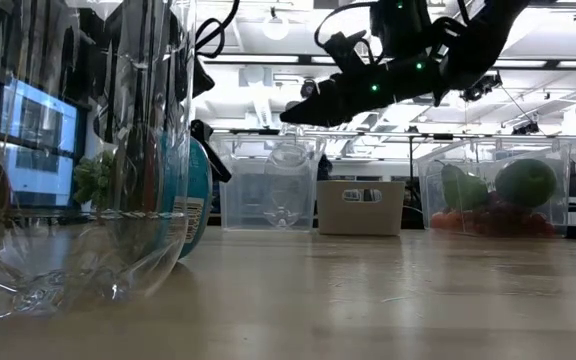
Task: Pick & Place Food Item
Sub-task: Put the transparent bottle into the left transparent bin upright
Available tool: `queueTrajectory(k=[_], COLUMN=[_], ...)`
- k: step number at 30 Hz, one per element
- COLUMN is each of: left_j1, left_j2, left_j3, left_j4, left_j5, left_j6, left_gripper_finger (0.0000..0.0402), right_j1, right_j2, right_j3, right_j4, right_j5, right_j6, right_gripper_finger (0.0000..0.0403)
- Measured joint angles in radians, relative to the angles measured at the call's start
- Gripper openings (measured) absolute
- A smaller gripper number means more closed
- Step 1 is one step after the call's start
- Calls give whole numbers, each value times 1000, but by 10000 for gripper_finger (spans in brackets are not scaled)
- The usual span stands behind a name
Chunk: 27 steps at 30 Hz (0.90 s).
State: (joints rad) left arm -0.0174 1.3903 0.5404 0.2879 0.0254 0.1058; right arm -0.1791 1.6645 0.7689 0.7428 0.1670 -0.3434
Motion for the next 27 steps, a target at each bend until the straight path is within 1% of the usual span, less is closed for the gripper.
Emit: queueTrajectory(k=[3,7,9,12,17,18,21,24,27], left_j1=[0,0,0,0,0,0,0,0,0], left_j2=[0,0,0,0,0,0,0,0,0], left_j3=[0,0,0,0,0,0,0,0,0], left_j4=[-7,-21,-26,-34,-34,-34,-34,-34,-34], left_j5=[0,0,0,0,0,0,0,0,1], left_j6=[0,0,0,0,0,0,0,0,0], left_gripper_finger=[176,176,176,176,176,176,176,176,176], right_j1=[2,2,2,2,2,2,2,10,12], right_j2=[31,45,46,45,43,43,43,38,-4], right_j3=[0,9,9,9,9,10,10,12,42], right_j4=[59,62,61,63,71,73,73,84,18], right_j5=[0,23,27,26,39,44,58,89,129], right_j6=[-33,-32,-32,-31,-52,-51,-41,18,164], right_gripper_finger=[252,251,244,216,144,135,134,134,132])
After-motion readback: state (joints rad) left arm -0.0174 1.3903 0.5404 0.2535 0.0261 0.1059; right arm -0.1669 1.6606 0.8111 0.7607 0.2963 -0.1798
